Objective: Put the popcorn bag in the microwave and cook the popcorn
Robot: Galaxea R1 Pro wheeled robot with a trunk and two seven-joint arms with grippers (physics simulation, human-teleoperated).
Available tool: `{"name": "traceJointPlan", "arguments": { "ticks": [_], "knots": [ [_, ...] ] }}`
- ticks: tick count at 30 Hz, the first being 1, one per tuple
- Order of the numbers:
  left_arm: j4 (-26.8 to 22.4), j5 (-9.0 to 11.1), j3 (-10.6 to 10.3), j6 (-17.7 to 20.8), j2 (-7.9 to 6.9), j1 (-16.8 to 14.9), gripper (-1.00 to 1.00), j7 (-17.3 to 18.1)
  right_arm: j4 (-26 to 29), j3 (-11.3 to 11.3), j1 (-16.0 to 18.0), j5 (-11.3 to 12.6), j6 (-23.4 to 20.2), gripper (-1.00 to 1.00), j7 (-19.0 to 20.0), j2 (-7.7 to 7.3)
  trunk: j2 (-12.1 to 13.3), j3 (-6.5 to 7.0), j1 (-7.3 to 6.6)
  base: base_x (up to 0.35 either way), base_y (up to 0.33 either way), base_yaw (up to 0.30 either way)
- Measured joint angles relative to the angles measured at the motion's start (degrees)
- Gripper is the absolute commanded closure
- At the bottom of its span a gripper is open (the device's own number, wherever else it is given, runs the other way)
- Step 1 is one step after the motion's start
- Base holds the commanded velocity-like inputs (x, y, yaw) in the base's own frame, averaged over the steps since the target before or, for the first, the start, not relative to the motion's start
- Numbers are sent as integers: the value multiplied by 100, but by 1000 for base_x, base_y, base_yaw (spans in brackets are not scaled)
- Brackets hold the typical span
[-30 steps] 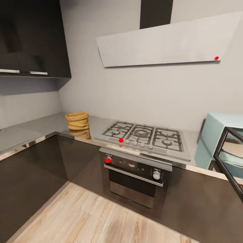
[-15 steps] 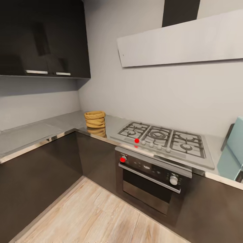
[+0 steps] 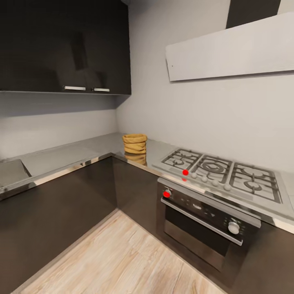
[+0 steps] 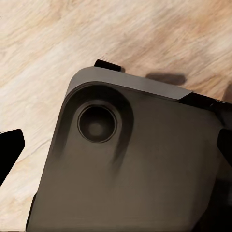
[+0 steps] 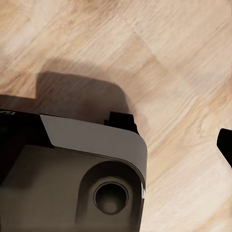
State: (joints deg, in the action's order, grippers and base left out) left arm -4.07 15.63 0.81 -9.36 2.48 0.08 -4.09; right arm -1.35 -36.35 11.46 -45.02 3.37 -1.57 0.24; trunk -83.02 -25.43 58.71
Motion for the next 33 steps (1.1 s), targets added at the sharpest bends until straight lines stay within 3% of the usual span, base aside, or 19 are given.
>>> {"name": "traceJointPlan", "arguments": {
  "ticks": [4,10,15,18,33],
  "knots": [
    [-4,2,1,20,-3,0,-100,18,1,-5,0,3,0,-100,1,1,0,0,0,0,0,286],
    [-6,3,-1,46,-10,0,-100,42,6,-1,0,-1,-15,-100,6,-21,0,0,-2,61,54,37],
    [4,-16,-44,256,-34,0,-100,623,4,0,0,-13,-17,-100,6,-30,0,0,-3,237,232,1],
    [6,-12,-37,496,-36,0,-100,733,0,0,0,-19,-21,-100,6,-29,0,0,-3,247,243,0],
    [6,-60,-54,532,-37,0,-100,740,-11,-1,0,-8,-13,-100,6,-30,0,0,-3,255,244,0]
  ]
}}
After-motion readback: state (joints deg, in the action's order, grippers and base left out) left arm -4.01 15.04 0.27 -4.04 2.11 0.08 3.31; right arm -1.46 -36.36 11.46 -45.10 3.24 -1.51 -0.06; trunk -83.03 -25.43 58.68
